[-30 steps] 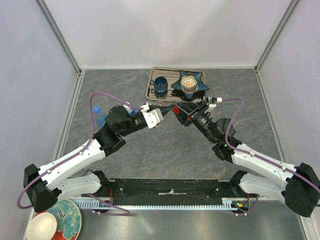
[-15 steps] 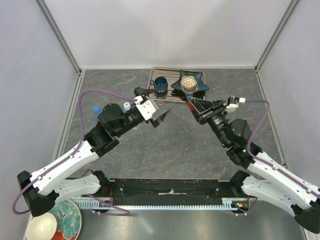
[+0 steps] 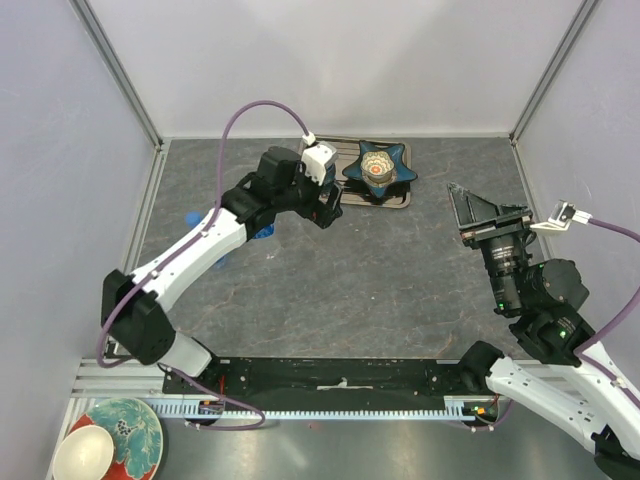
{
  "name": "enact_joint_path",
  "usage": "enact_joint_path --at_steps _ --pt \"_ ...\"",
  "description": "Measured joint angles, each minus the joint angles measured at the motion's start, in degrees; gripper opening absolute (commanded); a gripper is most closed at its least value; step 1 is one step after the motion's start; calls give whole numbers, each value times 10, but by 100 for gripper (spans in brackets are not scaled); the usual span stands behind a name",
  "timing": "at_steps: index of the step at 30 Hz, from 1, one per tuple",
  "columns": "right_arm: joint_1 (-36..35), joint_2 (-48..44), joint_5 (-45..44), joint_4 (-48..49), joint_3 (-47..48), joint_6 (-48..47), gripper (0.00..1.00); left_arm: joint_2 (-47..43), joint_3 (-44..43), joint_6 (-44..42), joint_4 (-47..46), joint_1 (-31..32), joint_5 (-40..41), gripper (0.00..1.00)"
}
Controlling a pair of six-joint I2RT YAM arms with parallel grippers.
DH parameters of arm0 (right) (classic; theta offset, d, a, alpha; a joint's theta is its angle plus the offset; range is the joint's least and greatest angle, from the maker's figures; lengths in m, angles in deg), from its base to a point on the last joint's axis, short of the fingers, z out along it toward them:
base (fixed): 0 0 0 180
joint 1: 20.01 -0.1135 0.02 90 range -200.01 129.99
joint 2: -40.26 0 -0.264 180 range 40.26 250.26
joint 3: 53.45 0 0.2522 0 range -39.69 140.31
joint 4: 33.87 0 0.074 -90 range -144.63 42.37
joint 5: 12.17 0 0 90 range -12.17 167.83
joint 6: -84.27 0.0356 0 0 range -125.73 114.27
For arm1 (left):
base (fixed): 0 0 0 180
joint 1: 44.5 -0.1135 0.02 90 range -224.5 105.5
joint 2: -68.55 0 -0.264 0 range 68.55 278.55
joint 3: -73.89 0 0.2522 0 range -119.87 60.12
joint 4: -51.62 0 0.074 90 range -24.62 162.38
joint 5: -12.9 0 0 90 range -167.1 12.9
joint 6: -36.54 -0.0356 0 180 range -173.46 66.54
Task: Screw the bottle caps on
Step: Pick up the plastic bottle at the center of the board.
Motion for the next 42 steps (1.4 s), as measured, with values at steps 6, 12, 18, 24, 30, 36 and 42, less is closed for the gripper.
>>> enact_joint_path --at_steps 6,12,18,24,30,36,42 --pt "0 0 -10 -30 2 -38 33 59 0 33 8 -11 -10 99" --pt "0 0 -16 -36 2 -59 34 75 6 43 -44 -29 6 99" --pt "0 1 -17 -36 2 -72 34 114 10 42 -70 -34 18 99" --pt "0 1 -20 -35 0 -82 34 139 18 42 -69 -34 5 99" --pt "0 1 -20 -35 -4 -88 33 152 24 42 -85 -34 4 99" --pt "0 -4 -21 -35 -12 -91 32 198 11 26 -91 -34 -1 99" --pt "0 -10 -21 -36 -17 -93 32 229 -15 -20 -73 -29 -31 58"
